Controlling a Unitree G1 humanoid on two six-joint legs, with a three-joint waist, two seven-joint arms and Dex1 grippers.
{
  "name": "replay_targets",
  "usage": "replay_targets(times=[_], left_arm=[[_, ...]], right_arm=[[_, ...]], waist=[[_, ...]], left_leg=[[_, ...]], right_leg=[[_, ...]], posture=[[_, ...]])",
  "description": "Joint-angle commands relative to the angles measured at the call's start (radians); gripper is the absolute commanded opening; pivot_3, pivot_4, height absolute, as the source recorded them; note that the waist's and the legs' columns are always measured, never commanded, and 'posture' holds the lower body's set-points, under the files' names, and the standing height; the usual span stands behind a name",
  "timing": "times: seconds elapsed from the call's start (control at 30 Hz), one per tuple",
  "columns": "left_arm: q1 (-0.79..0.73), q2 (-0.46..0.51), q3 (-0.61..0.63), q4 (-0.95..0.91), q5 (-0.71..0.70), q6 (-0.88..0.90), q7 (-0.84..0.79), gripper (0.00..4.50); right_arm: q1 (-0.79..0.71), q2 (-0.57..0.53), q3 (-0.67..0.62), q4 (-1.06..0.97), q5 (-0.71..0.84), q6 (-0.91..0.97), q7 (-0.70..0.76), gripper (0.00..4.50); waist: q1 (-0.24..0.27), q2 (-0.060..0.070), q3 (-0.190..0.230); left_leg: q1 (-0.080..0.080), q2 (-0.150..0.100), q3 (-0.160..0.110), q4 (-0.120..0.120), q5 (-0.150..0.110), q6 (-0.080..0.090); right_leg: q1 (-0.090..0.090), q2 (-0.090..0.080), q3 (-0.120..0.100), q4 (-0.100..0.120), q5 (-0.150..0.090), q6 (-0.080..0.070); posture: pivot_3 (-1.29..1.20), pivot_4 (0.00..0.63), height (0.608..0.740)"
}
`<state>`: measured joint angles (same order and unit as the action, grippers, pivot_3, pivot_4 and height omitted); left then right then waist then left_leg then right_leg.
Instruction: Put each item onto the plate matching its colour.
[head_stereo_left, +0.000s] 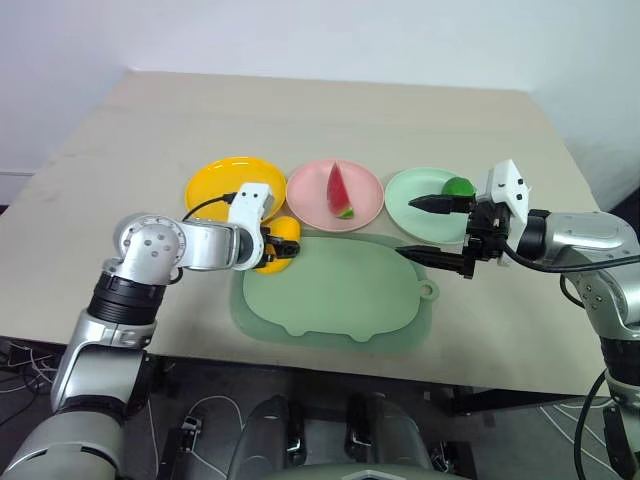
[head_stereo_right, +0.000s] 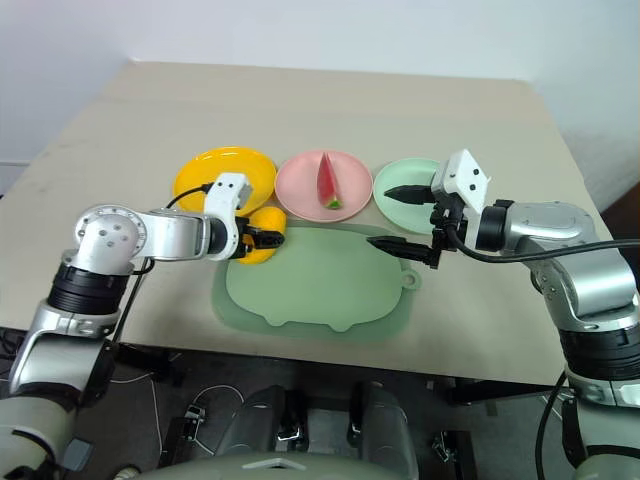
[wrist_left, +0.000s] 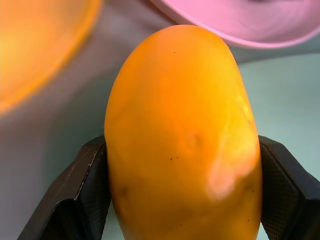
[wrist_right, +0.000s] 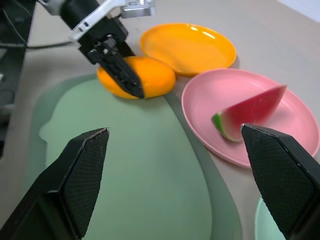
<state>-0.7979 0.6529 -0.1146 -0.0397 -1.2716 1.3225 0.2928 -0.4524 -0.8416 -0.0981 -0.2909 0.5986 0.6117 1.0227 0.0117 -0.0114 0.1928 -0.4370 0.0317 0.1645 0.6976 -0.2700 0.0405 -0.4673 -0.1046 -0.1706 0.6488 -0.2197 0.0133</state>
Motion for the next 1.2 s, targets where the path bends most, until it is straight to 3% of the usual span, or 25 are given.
replay_targets(times=[0.03, 0.33, 0.67, 0.9, 1.0, 1.2], left_arm=[[-0.066, 0.065, 0.085, -0.081, 0.048, 0.002, -0.125, 3.41], [-0.13, 0.123, 0.031, 0.094, 0.422, -0.21, -0.413, 3.41], [-0.229, -0.048, -0.08, 0.604, 0.832, -0.501, -0.616, 3.41], [-0.307, -0.146, -0.007, 0.847, 0.948, -0.624, -0.63, 3.41], [-0.324, -0.162, 0.032, 0.878, 0.961, -0.626, -0.65, 4.39], [-0.318, -0.156, 0.072, 0.852, 0.997, -0.599, -0.675, 4.45]], right_arm=[[0.003, 0.015, -0.039, -0.072, 0.055, 0.022, -0.024, 4.5], [0.026, 0.048, -0.027, -0.12, 0.078, 0.039, -0.076, 4.5], [0.043, 0.076, -0.012, -0.134, 0.054, 0.033, -0.137, 4.5], [0.074, 0.088, -0.019, -0.171, 0.074, 0.057, -0.178, 4.5], [0.071, 0.085, -0.023, -0.173, 0.076, 0.061, -0.182, 4.5], [0.068, 0.078, -0.027, -0.169, 0.075, 0.06, -0.183, 4.5]], waist=[[0.001, 0.0, 0.0], [0.003, 0.0, 0.0], [0.003, -0.002, 0.001], [0.0, -0.002, 0.001], [-0.001, -0.002, 0.001], [0.001, -0.002, 0.001]], left_leg=[[-0.002, 0.0, 0.0, 0.0, 0.0, 0.0], [-0.004, -0.001, 0.0, 0.001, 0.0, 0.0], [-0.008, 0.0, 0.0, 0.001, 0.001, 0.001], [-0.007, 0.0, 0.0, 0.002, 0.002, 0.003], [-0.007, 0.001, 0.0, 0.002, 0.002, 0.003], [-0.007, 0.0, 0.0, 0.002, 0.002, 0.003]], right_leg=[[-0.002, 0.0, 0.0, 0.0, 0.0, 0.0], [-0.002, 0.0, -0.001, -0.001, -0.002, 0.003], [-0.006, 0.0, -0.002, -0.001, 0.0, 0.0], [-0.006, 0.0, -0.002, 0.0, 0.001, 0.0], [-0.006, 0.0, -0.002, 0.001, 0.001, 0.0], [-0.006, 0.001, -0.002, 0.001, 0.001, 0.0]], posture=[[0.0, 0.15, 0.696], [0.0, 0.15, 0.696], [0.0, 0.15, 0.696], [0.0, 0.15, 0.696], [0.0, 0.15, 0.696], [0.0, 0.15, 0.696]])
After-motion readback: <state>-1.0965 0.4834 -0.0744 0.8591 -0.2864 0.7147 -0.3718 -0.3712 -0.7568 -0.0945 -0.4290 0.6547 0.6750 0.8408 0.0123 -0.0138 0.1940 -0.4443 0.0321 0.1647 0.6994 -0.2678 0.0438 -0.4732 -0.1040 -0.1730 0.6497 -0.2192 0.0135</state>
